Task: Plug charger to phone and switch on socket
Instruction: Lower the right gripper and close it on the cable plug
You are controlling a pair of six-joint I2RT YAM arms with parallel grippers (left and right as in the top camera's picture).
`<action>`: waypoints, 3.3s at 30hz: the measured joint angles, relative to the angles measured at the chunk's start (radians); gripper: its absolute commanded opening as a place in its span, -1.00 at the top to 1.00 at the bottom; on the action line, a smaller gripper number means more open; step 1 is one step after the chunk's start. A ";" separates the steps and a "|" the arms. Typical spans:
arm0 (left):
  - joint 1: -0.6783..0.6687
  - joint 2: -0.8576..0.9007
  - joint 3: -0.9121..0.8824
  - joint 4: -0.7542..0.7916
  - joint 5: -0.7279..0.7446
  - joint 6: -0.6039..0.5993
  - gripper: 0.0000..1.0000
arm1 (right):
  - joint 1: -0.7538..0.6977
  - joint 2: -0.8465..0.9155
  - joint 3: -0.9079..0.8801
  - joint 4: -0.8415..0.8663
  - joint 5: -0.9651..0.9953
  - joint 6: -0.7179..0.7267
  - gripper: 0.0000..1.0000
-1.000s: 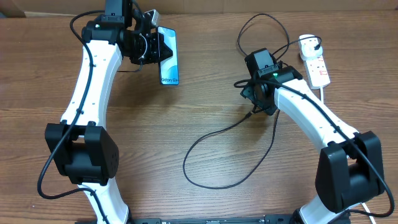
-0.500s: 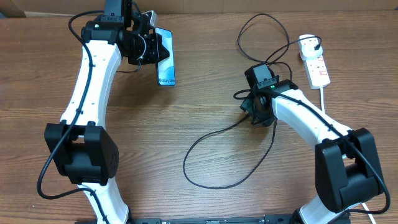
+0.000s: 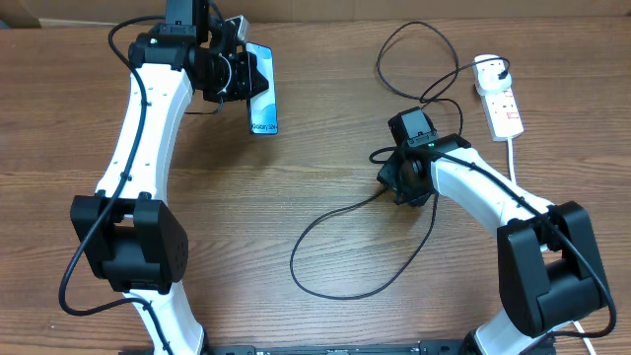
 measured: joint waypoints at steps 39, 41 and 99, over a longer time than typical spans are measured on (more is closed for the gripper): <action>-0.039 0.000 0.000 0.037 -0.108 -0.087 0.91 | 0.000 0.000 0.000 0.004 0.014 0.003 0.47; -0.044 0.000 0.000 0.037 -0.111 -0.090 0.92 | 0.000 0.000 -0.007 0.018 0.014 0.004 0.47; -0.044 0.000 0.000 0.047 -0.111 -0.093 0.92 | 0.000 -0.006 -0.125 0.206 -0.016 0.056 0.62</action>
